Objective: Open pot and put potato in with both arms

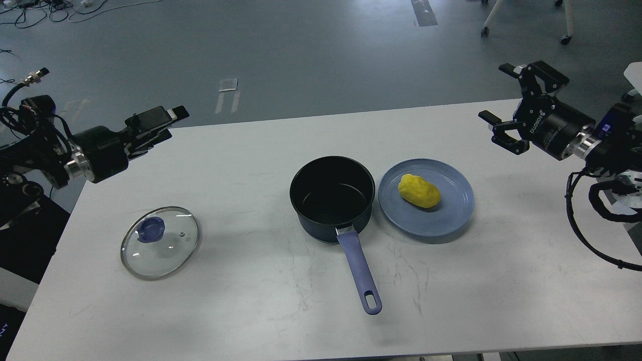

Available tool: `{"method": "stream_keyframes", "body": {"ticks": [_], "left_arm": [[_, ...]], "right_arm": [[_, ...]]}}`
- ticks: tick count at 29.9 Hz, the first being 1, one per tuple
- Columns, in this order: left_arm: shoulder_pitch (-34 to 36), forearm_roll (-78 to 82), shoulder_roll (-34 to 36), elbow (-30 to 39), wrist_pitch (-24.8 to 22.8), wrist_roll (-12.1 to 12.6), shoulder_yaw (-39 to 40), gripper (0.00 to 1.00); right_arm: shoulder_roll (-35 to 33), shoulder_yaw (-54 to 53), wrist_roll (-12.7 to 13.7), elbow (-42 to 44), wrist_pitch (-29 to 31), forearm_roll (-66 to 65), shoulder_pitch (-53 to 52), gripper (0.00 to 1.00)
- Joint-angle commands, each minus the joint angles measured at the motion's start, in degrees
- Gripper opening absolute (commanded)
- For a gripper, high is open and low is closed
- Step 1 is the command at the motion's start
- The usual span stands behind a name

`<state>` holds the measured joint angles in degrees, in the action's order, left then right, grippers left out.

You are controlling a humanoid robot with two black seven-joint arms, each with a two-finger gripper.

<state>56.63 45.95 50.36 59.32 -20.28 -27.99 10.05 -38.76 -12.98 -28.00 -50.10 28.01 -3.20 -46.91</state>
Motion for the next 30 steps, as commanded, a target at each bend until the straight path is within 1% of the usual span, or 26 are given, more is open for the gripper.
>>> {"method": "stream_keyframes", "body": {"ticks": [1,2,4,6,7,10,12,13,14,16,17,18,20,22,24,27,30], "left_arm": [[0.1,-18.9,-4.2,-2.2,-1.3,0.0,0.0,0.98],[-0.1,-23.0,-6.0,-4.3,-2.1,0.0,0.0,0.98],[-0.2,-26.2,-7.8,-5.8,-2.7,0.0,0.1,0.98],[-0.6,-30.1,-8.9,-6.8,-5.5,0.0,0.4,0.98],[-1.1,-31.8,-9.1,-6.8,-7.7,0.0,0.7,0.98],[-2.3,-33.4,-9.7,-6.8,-7.7,0.0,3.6,0.98],[-2.8,-33.4,-9.8,-6.8,-7.7,0.0,4.8,0.98],[-2.9,-33.5,-9.8,-6.8,-7.7,0.0,5.4,0.98],[-2.9,-33.5,-9.8,-6.8,-7.7,0.0,5.6,0.98],[-2.8,-33.6,-9.8,-6.6,-7.7,0.0,5.9,0.98],[-2.8,-33.6,-9.8,-6.5,-7.7,0.0,6.1,0.98],[-2.8,-33.5,-9.7,-6.4,-7.7,0.0,6.5,0.98],[-2.9,-33.5,-9.7,-6.4,-7.7,0.0,6.7,0.98],[-2.9,-33.5,-9.5,-6.2,-7.7,0.0,6.7,0.98],[-2.9,-33.5,-9.4,-6.1,-7.7,0.0,6.7,0.98],[-2.9,-33.5,-9.3,-6.1,-7.7,0.0,6.7,0.98],[-2.9,-33.5,-9.2,-6.0,-7.7,0.0,6.7,0.98]], "right_arm": [[-1.8,1.5,0.0,-1.6,0.0,-8.3,-2.7,1.00],[-2.5,2.8,0.0,-2.6,0.0,-12.4,-4.1,1.00],[-3.4,4.5,0.0,-3.4,0.0,-16.7,-6.2,1.00],[-4.7,8.1,0.0,-4.5,0.0,-22.3,-10.1,1.00],[-5.4,11.3,0.0,-5.4,0.0,-25.3,-13.2,1.00],[-5.9,20.5,0.0,-6.8,0.0,-31.9,-22.9,1.00],[-5.6,25.1,0.0,-6.9,0.0,-34.6,-27.0,1.00],[-5.1,29.9,0.0,-6.9,0.0,-37.7,-30.8,1.00],[-4.6,32.0,0.0,-6.9,0.0,-39.4,-32.8,1.00],[0.4,40.4,0.0,-6.6,0.0,-45.6,-39.5,1.00],[2.0,42.8,0.0,-6.2,-0.4,-46.8,-40.9,1.00],[4.9,47.5,0.0,-5.8,-1.8,-48.3,-43.7,1.00],[8.1,52.4,0.0,-5.1,-3.2,-49.4,-46.3,1.00],[14.8,61.4,0.0,-3.8,-5.4,-49.8,-49.5,1.00],[18.4,65.8,0.0,-2.5,-7.4,-49.9,-49.9,1.00],[22.6,69.4,0.0,0.6,-8.7,-49.9,-49.2,1.00],[24.8,72.6,0.0,1.4,-9.7,-49.8,-47.8,1.00]]}}
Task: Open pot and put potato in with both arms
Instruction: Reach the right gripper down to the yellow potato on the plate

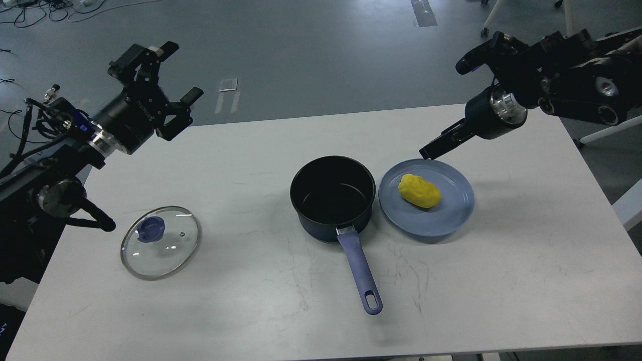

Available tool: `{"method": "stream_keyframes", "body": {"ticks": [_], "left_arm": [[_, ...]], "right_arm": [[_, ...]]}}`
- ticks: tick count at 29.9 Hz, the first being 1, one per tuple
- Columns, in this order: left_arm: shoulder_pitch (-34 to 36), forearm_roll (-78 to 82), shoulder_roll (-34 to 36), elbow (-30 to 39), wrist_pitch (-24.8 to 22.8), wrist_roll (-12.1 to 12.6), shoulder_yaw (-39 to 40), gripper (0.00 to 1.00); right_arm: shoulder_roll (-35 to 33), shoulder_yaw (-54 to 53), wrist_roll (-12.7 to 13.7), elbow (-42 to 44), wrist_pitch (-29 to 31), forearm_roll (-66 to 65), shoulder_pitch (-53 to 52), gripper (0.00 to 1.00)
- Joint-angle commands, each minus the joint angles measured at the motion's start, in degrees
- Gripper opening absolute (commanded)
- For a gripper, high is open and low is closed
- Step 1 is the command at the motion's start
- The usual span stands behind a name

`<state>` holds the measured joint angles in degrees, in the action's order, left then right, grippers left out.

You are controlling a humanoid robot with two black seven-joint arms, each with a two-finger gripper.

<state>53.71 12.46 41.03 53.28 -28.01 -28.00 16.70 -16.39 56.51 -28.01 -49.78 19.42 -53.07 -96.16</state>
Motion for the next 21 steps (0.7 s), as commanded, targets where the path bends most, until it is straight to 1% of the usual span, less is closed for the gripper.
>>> {"method": "stream_keyframes", "body": {"ticks": [1,13,19,21], "left_arm": [[-0.1,0.0,0.1,0.1,0.0,0.0,0.0,0.98],[-0.5,0.0,-0.2,0.1,0.0,0.0,0.0,0.98],[-0.7,0.0,-0.2,0.1,0.0,0.0,0.0,0.98],[-0.8,0.0,-0.2,0.2,0.0,0.0,0.0,0.98]], "right_arm": [[2.6,3.2,0.0,1.4,-1.7,0.1,2.3,1.00],[5.7,2.1,0.0,4.1,-11.7,0.8,10.5,1.00],[6.8,2.1,0.0,6.4,-12.5,0.9,13.4,1.00],[7.3,2.0,0.0,6.8,-13.8,0.9,14.2,1.00]]}}
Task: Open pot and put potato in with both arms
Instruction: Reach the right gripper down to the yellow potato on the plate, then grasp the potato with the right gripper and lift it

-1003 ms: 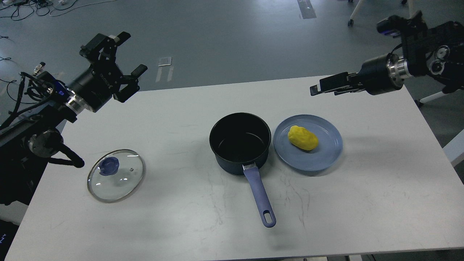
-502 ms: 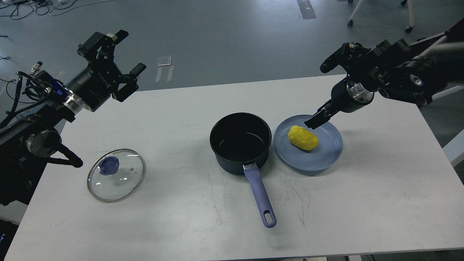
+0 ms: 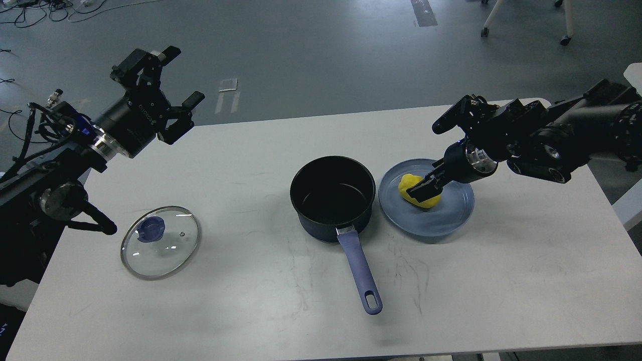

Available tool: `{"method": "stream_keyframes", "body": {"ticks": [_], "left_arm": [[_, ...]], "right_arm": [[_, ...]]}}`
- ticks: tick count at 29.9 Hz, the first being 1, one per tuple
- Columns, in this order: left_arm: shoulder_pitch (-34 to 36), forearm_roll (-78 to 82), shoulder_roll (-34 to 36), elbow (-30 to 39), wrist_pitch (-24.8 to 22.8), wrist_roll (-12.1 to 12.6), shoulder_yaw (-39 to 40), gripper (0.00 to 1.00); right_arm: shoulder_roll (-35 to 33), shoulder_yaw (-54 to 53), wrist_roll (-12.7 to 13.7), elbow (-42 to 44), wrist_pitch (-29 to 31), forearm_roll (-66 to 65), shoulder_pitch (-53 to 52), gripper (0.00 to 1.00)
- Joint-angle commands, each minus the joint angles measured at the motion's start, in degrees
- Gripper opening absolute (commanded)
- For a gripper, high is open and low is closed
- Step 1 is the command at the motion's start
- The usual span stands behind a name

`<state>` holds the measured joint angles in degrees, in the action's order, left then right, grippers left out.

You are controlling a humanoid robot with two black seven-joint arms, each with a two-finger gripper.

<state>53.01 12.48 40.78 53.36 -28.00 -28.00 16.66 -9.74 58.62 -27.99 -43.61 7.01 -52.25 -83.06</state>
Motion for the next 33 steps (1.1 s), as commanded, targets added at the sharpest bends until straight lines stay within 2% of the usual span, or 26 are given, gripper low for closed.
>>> {"method": "stream_keyframes", "body": {"ticks": [1,6,14,17,19,22,24,26,29,33], "left_arm": [[-0.1,0.0,0.1,0.2,0.0,0.0,0.0,0.98],[-0.1,0.0,0.1,0.2,0.0,0.0,0.0,0.98],[-0.5,0.0,0.3,0.2,0.0,0.0,0.0,0.98],[-0.5,0.0,0.3,0.2,0.0,0.0,0.0,0.98],[-0.5,0.0,0.3,0.3,0.0,0.0,0.0,0.98],[-0.5,0.0,0.3,0.2,0.0,0.0,0.0,0.98],[-0.5,-0.1,0.4,0.2,0.0,0.0,0.1,0.98],[-0.5,-0.2,0.5,0.2,0.0,0.0,0.2,0.98],[-0.5,-0.2,0.7,0.2,0.0,0.0,0.4,0.98],[-0.5,-0.2,1.0,0.3,0.0,0.0,0.5,0.98]], "right_arm": [[0.9,-0.1,0.0,1.2,-2.6,0.1,1.8,1.00],[2.1,-0.3,0.0,2.3,-5.0,0.2,3.5,1.00],[2.3,-1.6,0.0,3.4,-5.3,0.1,5.5,0.97],[2.1,-1.2,0.0,3.4,-5.9,0.1,5.6,0.89],[1.8,-1.1,0.0,3.3,-6.3,0.0,5.5,0.70],[1.7,-1.1,0.0,3.3,-6.7,0.0,5.5,0.60],[1.3,-1.1,0.0,2.7,-7.9,0.0,5.5,0.37],[1.0,-1.0,0.0,2.5,-8.5,-0.1,5.5,0.29],[-0.2,-1.0,0.0,2.1,-8.7,-0.3,4.7,0.25],[-5.2,-2.6,0.0,-4.7,-8.7,0.3,-1.6,0.25]]}}
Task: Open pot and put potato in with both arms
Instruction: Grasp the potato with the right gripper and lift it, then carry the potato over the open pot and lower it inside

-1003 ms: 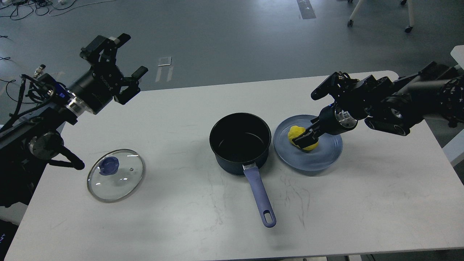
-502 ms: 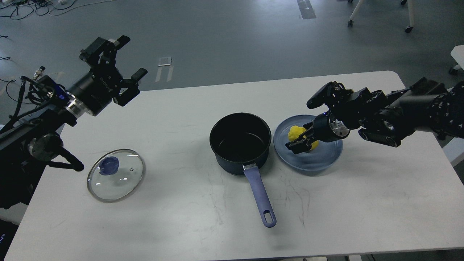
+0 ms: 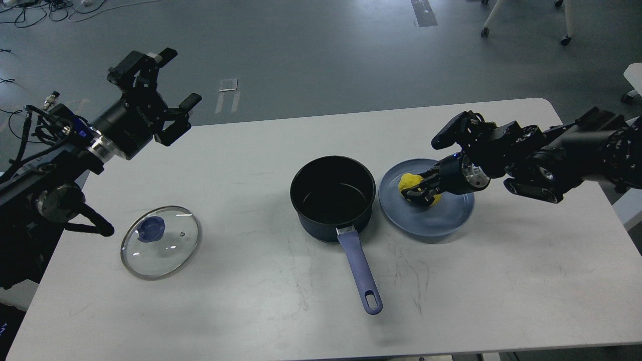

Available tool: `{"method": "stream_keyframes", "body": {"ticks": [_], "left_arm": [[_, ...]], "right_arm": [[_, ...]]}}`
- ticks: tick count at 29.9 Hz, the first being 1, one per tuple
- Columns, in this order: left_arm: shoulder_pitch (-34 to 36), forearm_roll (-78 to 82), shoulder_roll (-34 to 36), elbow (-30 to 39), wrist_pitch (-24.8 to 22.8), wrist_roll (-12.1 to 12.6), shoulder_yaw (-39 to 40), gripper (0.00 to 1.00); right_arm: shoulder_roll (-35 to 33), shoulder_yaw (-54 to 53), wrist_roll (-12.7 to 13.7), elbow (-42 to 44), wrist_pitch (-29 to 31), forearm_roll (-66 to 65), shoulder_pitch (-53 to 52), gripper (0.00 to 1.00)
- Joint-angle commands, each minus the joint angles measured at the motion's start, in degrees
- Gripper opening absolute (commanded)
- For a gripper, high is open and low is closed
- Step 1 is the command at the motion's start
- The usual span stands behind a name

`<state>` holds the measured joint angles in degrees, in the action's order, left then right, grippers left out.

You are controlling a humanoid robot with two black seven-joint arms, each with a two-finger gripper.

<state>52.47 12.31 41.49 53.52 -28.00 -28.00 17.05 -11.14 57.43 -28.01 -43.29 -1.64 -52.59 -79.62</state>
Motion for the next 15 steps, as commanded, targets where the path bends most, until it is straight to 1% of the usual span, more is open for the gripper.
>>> {"method": "stream_keyframes", "body": {"ticks": [1,3,5,7,10,13,15], "left_arm": [[0.0,0.0,0.3,0.1,0.0,0.0,0.1,0.98],[0.0,0.0,0.3,0.4,0.0,0.0,0.8,0.98],[0.0,0.0,0.3,0.5,0.0,0.0,1.1,0.98],[0.1,0.0,0.2,0.5,0.0,0.0,1.1,0.98],[0.1,0.0,0.0,0.5,0.0,0.0,1.1,0.98],[0.1,0.0,0.1,0.5,0.0,0.0,1.1,0.98],[0.1,0.0,0.1,0.6,0.0,0.0,1.1,0.98]], "right_arm": [[-3.8,-1.4,0.0,-5.1,0.0,0.6,-5.1,0.25],[-7.7,-4.7,0.0,-10.7,0.1,0.6,-9.7,0.25],[-9.9,-6.9,0.0,-13.3,0.4,0.7,-12.3,0.26],[-10.2,-7.6,0.0,-14.1,0.4,0.7,-13.6,0.26],[-9.3,-9.3,0.0,-15.8,0.2,3.5,-15.3,0.26],[-5.8,-10.0,0.0,-16.5,0.1,8.7,-15.5,0.28],[-3.7,-9.7,0.0,-16.0,-0.2,9.4,-15.1,0.28]]}}
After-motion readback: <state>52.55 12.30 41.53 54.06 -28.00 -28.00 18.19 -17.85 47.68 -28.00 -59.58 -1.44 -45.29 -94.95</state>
